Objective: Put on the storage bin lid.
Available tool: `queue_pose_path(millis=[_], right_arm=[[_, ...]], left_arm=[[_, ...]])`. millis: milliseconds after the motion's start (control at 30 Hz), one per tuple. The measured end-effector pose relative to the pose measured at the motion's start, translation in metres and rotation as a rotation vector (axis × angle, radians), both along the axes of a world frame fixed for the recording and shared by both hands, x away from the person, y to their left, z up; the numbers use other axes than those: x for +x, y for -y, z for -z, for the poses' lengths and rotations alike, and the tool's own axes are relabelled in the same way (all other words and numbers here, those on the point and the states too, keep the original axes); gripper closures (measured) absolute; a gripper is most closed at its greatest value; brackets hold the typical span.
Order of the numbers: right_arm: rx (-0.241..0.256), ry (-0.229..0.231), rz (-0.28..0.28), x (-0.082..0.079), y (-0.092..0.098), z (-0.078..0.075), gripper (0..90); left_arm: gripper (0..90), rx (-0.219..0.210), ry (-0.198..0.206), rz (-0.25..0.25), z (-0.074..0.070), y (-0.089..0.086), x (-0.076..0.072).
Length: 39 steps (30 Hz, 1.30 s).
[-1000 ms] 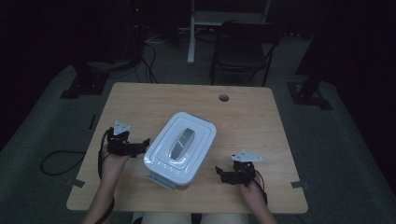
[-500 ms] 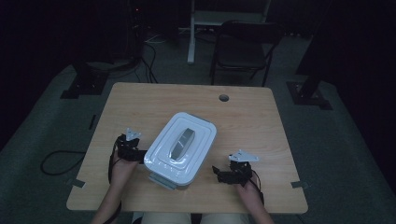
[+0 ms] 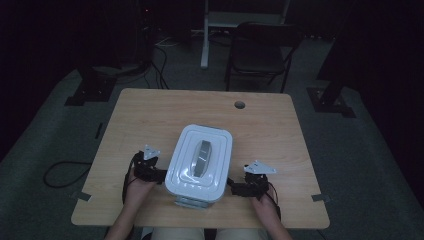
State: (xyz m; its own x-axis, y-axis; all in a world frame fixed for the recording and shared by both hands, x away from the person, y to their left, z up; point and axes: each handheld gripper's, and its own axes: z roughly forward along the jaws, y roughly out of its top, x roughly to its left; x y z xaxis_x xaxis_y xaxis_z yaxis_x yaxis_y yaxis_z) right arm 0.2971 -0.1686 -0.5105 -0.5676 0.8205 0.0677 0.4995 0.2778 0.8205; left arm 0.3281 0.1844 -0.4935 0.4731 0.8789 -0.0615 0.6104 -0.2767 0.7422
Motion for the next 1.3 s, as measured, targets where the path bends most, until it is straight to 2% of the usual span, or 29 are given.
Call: queue_pose_path(millis=[267, 400, 500, 633, 1033, 1300], right_arm=[[-0.001, 0.000, 0.009, 0.000, 0.008, -0.002, 12.7], [-0.011, 0.001, 0.020, 0.001, 0.010, 0.000, 12.7], [-0.032, -0.001, 0.035, 0.001, 0.015, 0.002, 12.7], [-0.036, -0.009, 0.052, 0.000, 0.024, 0.005, 12.7], [-0.059, -0.004, 0.101, -0.004, 0.049, 0.009, 12.7], [-0.064, 0.003, 0.155, -0.007, 0.065, 0.007, 12.7]], left_arm=[[1.1, 0.015, -0.008, 0.019, 0.001, 0.018, -0.008], [1.2, 0.013, -0.019, 0.030, 0.003, 0.022, -0.008], [1.1, 0.019, -0.032, 0.057, 0.006, 0.023, -0.007], [1.1, 0.014, -0.011, 0.070, 0.008, 0.020, -0.007], [1.1, -0.001, -0.008, 0.069, 0.016, 0.003, -0.004], [1.1, 0.000, -0.004, 0.014, 0.017, -0.018, -0.006]])
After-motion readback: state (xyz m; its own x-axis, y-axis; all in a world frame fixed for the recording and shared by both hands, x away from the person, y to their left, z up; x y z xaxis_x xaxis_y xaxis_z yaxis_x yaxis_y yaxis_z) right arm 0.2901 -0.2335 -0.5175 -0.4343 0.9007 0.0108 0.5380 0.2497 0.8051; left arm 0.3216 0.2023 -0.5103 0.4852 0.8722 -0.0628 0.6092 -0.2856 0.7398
